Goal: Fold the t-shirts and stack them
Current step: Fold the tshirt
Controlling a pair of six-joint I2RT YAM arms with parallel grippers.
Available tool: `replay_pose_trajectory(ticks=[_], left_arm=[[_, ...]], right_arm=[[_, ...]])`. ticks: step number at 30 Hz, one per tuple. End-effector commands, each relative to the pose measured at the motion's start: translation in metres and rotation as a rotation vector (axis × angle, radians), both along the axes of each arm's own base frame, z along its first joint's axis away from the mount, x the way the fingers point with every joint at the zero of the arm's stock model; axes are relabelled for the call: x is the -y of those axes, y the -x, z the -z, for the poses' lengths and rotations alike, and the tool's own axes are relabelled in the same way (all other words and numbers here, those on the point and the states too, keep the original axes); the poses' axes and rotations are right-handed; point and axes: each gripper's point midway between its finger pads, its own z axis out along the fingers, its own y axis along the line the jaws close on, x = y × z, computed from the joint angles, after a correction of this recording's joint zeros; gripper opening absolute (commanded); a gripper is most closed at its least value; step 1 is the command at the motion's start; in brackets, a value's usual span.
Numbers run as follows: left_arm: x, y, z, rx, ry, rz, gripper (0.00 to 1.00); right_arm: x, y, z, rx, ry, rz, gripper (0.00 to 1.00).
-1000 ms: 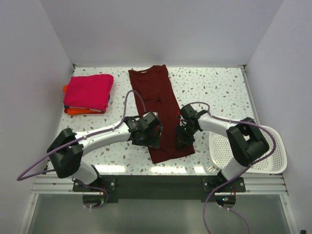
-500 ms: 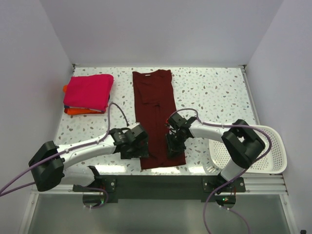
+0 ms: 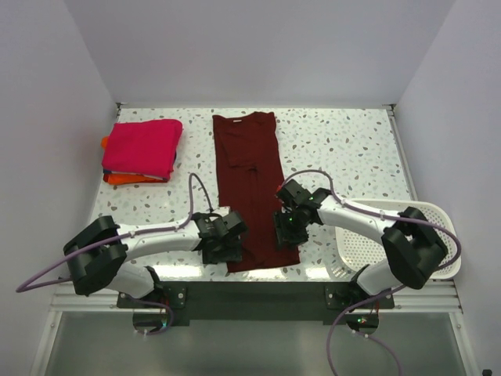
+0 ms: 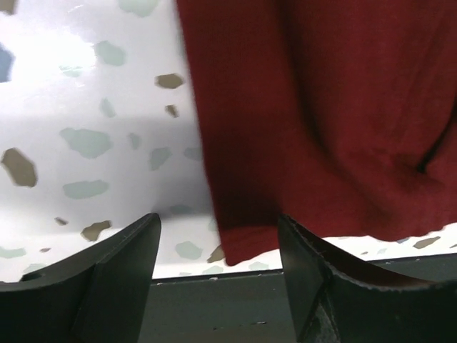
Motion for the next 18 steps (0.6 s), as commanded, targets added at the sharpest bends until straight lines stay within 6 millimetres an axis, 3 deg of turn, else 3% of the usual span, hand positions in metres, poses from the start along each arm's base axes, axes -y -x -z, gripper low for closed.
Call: replay_pose_trajectory(ticks=[1, 11, 18], left_arm=[[0.018, -0.007, -0.004, 0.031, 0.019, 0.005, 0.70], [0.017, 0.010, 0.006, -0.008, 0.027, 0.021, 0.47], [0.019, 0.020, 0.015, -0.036, 0.054, 0.033, 0.27]], right_arm=[[0.024, 0.002, -0.001, 0.017, 0.064, 0.073, 0.49], [0.046, 0.012, 0.002, 0.024, 0.086, 0.169, 0.52], [0.058, 0.022, 0.018, 0.005, 0.117, 0.187, 0.53]])
